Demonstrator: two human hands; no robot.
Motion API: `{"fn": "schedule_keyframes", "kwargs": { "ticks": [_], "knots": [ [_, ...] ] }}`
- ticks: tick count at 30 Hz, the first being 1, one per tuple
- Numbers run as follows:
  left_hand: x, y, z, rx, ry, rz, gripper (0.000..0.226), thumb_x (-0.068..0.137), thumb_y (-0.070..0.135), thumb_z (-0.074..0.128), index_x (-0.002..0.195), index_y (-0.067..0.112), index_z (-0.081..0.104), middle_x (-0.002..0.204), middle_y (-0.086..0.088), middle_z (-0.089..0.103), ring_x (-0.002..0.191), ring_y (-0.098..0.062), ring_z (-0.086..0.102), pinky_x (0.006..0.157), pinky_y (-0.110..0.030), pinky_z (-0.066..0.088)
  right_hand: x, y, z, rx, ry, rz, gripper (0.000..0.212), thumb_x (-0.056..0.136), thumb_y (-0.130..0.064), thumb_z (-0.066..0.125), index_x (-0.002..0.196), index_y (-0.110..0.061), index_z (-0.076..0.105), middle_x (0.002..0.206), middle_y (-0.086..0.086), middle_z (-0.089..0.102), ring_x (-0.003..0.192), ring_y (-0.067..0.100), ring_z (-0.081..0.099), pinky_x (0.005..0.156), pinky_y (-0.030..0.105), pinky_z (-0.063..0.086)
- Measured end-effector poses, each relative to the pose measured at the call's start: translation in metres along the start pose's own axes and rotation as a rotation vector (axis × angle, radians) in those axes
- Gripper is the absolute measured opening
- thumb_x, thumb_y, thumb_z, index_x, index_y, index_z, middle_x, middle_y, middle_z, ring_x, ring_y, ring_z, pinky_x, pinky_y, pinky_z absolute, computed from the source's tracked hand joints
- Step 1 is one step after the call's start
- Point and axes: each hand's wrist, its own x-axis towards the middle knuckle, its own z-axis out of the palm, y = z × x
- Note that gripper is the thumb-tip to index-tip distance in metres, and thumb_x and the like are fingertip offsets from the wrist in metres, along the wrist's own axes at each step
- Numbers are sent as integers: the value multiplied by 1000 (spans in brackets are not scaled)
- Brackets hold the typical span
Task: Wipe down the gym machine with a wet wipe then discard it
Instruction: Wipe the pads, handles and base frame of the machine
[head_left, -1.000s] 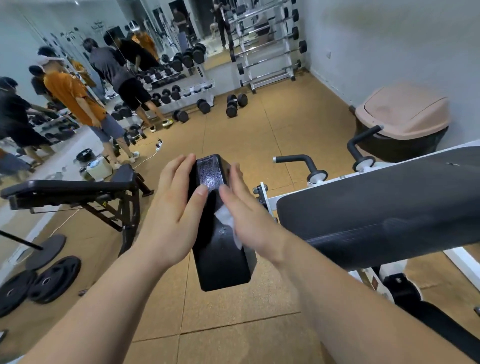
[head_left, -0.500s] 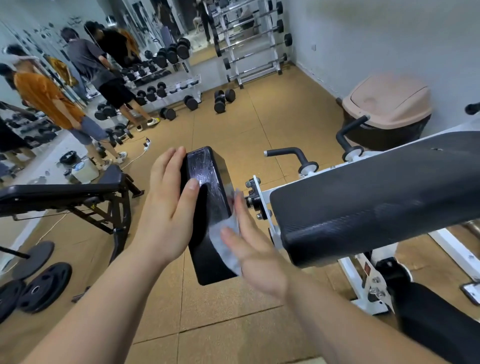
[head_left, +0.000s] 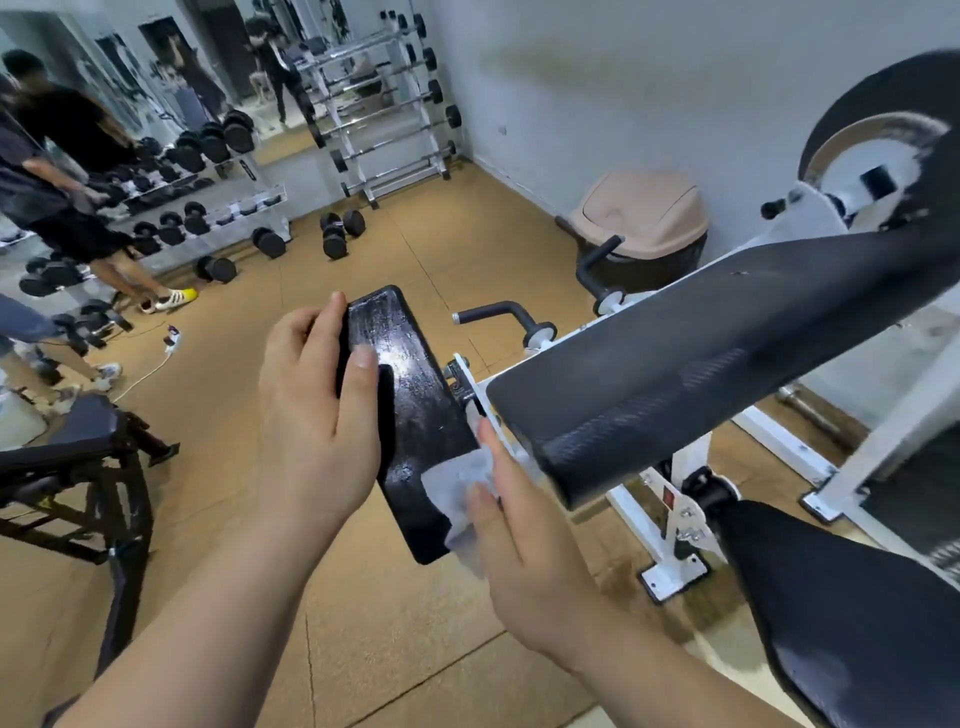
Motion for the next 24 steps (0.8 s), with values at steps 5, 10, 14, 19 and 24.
{"fn": "schedule_keyframes", "kwargs": {
  "ticks": [5, 10, 14, 19, 24],
  "knots": [
    [5, -23, -7, -40, -102, 138, 66, 100, 42, 42, 155, 7, 37, 140, -12, 44, 128, -23, 40, 106, -21, 23, 4, -6, 24, -171, 340, -3, 44, 108, -46, 25, 152, -41, 25, 144, -39, 35, 137, -24, 28, 112, 3, 23],
    [5, -53, -22, -79, -319, 324, 71, 98, 48, 46, 161, 23, 23, 167, -6, 13, 153, -22, 13, 123, -41, 16, -2, -12, 53, -340, 694, 43, 55, 107, -48, 25, 158, -30, 37, 149, -24, 45, 132, -19, 36, 109, 3, 25],
    [-11, -67, -33, -63, -352, 600, 71, 94, 44, 48, 158, 19, 32, 168, -15, 11, 156, -34, 5, 124, -57, 5, -22, -30, 78, -341, 927, 47, 52, 110, -42, 28, 157, -23, 41, 151, -22, 44, 141, -8, 38, 113, 6, 25],
    [-34, -68, -37, 38, -434, 855, 69, 91, 41, 53, 153, 15, 42, 164, -17, 27, 154, -41, 15, 118, -69, 16, -54, -30, 105, -283, 1050, 96, 49, 111, -38, 30, 158, -25, 37, 152, -11, 51, 140, 2, 43, 116, 23, 35],
    [-49, -66, -37, 195, -486, 1009, 67, 95, 45, 45, 156, 18, 36, 167, -10, 23, 157, -33, 10, 119, -67, 14, -69, -3, 119, -246, 1067, 135, 54, 110, -42, 25, 159, -22, 36, 154, -4, 51, 141, 11, 44, 116, 28, 35]
  ]
}}
